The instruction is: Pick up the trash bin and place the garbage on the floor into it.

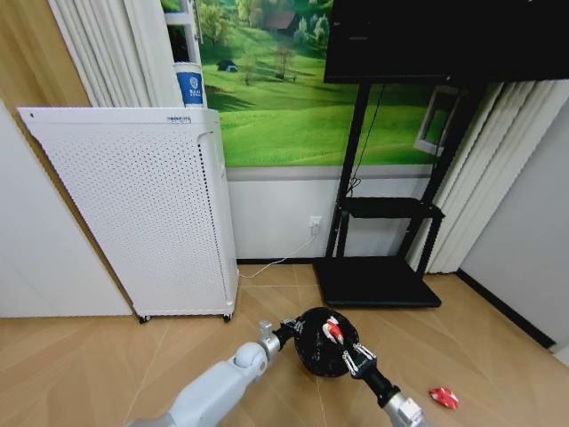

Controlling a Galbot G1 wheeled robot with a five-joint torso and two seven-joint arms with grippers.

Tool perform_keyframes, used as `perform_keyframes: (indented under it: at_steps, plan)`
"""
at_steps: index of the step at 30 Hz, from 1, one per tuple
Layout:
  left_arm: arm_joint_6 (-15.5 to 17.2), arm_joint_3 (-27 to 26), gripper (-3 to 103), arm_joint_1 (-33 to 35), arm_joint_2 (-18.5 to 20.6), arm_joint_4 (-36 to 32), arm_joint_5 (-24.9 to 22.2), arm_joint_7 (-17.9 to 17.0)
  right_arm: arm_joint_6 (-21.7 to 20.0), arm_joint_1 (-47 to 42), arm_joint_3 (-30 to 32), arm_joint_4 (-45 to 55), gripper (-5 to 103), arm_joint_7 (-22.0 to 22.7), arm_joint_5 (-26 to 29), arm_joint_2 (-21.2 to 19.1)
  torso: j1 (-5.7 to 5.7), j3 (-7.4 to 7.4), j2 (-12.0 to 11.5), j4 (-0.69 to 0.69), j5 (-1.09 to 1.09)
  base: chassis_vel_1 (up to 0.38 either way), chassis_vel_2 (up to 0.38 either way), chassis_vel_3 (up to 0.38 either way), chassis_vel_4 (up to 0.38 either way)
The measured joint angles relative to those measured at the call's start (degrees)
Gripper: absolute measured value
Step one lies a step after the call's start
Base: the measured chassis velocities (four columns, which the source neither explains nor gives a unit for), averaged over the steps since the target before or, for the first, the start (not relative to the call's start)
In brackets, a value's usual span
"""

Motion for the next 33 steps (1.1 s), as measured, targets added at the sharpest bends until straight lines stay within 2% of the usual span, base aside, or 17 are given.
perform_keyframes:
  at_steps: [3, 4, 6, 9, 11, 12, 14, 16, 18, 20, 23, 33]
  plan:
    - [0.2, -1.8, 7, 1.2, -0.4, -0.2, 0.1, 0.2, -0.2, -0.4, -0.3, 0.3, 48, 0.0, -0.5, 0.2, 0.00, 0.00, 0.0, -0.01, 0.00, 0.000, 0.000, 0.000, 0.000]
    - [0.2, -1.8, 7, 1.2, -0.4, -0.2, 0.1, 0.2, -0.2, -0.4, -0.3, 0.3, 48, 0.0, -0.5, 0.2, 0.00, 0.00, 0.0, -0.01, 0.00, 0.000, 0.000, 0.000, 0.000]
    - [0.2, -2.4, 7, 1.3, -1.2, 0.4, 0.2, 0.3, -0.3, -0.7, -0.4, 0.4, 59, -0.1, -0.7, 0.3, 0.00, 0.00, 0.0, -0.02, -0.01, 0.000, 0.000, 0.000, 0.000]
    - [0.2, -2.5, 7, 1.3, -1.4, 0.6, 0.3, 0.4, -0.3, -0.8, -0.4, 0.4, 65, -0.1, -0.8, 0.4, 0.00, 0.00, 0.0, -0.02, -0.01, 0.000, 0.000, 0.000, 0.000]
    - [0.2, -3.1, 7, 1.3, -1.5, 0.6, 0.2, 0.3, -0.2, -0.9, -0.3, 0.4, 76, 0.3, -0.7, 1.2, 0.00, 0.00, 0.0, -0.02, -0.01, 0.000, 0.000, 0.000, 0.000]
    - [0.2, -3.1, 7, 1.3, -1.5, 0.6, 0.2, 0.3, -0.2, -0.9, -0.3, 0.4, 76, 0.3, -0.7, 1.2, 0.00, 0.00, 0.0, -0.02, -0.01, 0.000, 0.000, 0.000, 0.000]
    - [0.1, -5.2, 7, 1.5, -1.1, 0.3, 0.9, 0.3, -0.8, -0.8, 0.5, 0.1, 87, 4.2, -0.7, 3.2, 0.00, 0.00, 0.0, -0.02, -0.01, 0.000, 0.000, 0.000, 0.000]
    - [0.1, -7.1, 7, 2.0, -0.8, -0.2, 1.1, 0.2, -0.9, -0.8, 1.2, -0.1, 87, 5.7, -0.7, 4.0, 0.00, 0.01, 0.0, -0.03, -0.01, 0.000, 0.000, 0.000, 0.000]
    - [0.1, -12.0, 7, 3.5, 0.6, -2.0, 0.8, -0.2, -1.1, -1.7, 3.7, -0.8, 97, 8.5, -0.6, 5.4, 0.00, 0.00, 0.0, -0.01, -0.01, 0.000, 0.000, 0.000, 0.000]
    - [0.1, -13.7, 7, 4.2, 1.4, -2.5, 0.7, -0.2, -1.1, -2.3, 4.7, -1.0, 99, 9.0, -0.4, 5.6, 0.00, 0.00, 0.0, 0.00, -0.01, 0.000, 0.000, 0.000, 0.000]
    - [0.2, -19.0, 7, 7.6, 4.4, -4.2, 0.8, 0.4, -0.4, -4.1, 7.0, -1.9, 100, 9.5, 0.6, 5.9, 0.00, 0.01, 0.0, 0.02, -0.01, 0.000, 0.000, 0.000, 0.000]
    - [0.1, -22.3, 7, 12.1, 4.3, -6.1, 2.2, 0.7, 0.3, -3.7, 6.6, -2.5, 100, 9.6, 0.4, 5.8, 0.00, 0.00, 0.0, -0.02, -0.01, -0.067, -0.068, 0.068, 0.066]
